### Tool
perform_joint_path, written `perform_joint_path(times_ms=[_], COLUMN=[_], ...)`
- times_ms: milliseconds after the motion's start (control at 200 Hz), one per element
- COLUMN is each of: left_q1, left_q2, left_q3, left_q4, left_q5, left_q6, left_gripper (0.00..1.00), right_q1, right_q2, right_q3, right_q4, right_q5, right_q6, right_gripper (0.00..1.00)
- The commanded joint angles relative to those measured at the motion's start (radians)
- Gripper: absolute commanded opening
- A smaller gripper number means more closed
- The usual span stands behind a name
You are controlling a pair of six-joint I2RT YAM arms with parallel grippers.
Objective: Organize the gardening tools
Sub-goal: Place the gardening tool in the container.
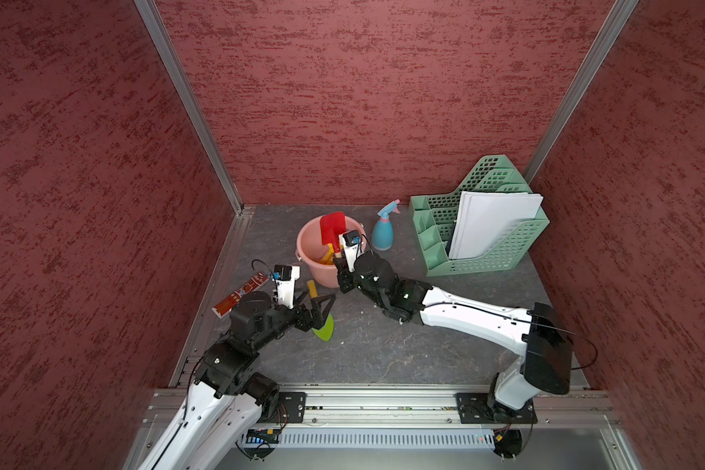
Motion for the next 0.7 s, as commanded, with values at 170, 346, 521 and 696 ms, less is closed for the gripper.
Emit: perform_joint_path(times_ms=[170,346,521,696], left_q1=[-0.002,-0.001,0.004,0.015], left_q2=[-0.009,0.019,0.028,0.045], left_q3=[0.034,0.055,0.066,0.078], left_q4=[-0.037,-0.074,-0.111,-0.145], left_q5=[0.026,0.033,0.032,0.032], left_q6=[-0.04,-0.065,-0.076,-0.078], left_gripper=[1.0,1.0,1.0,1.0], right_q1=[-0.109,-0.147,-0.164,-0.17], right_q2=[0.096,0.193,0.267,0.309], right_q3=[0.082,0.137,0.156,0.135], right_q4=[0.252,0.307,0.337,0.378], right_q5=[-0.035,-0.055,-0.065,-0.066], right_q6=[-0.03,-0.055,-0.062,-0.055], right_gripper=[0.0,0.0,0.0,0.0])
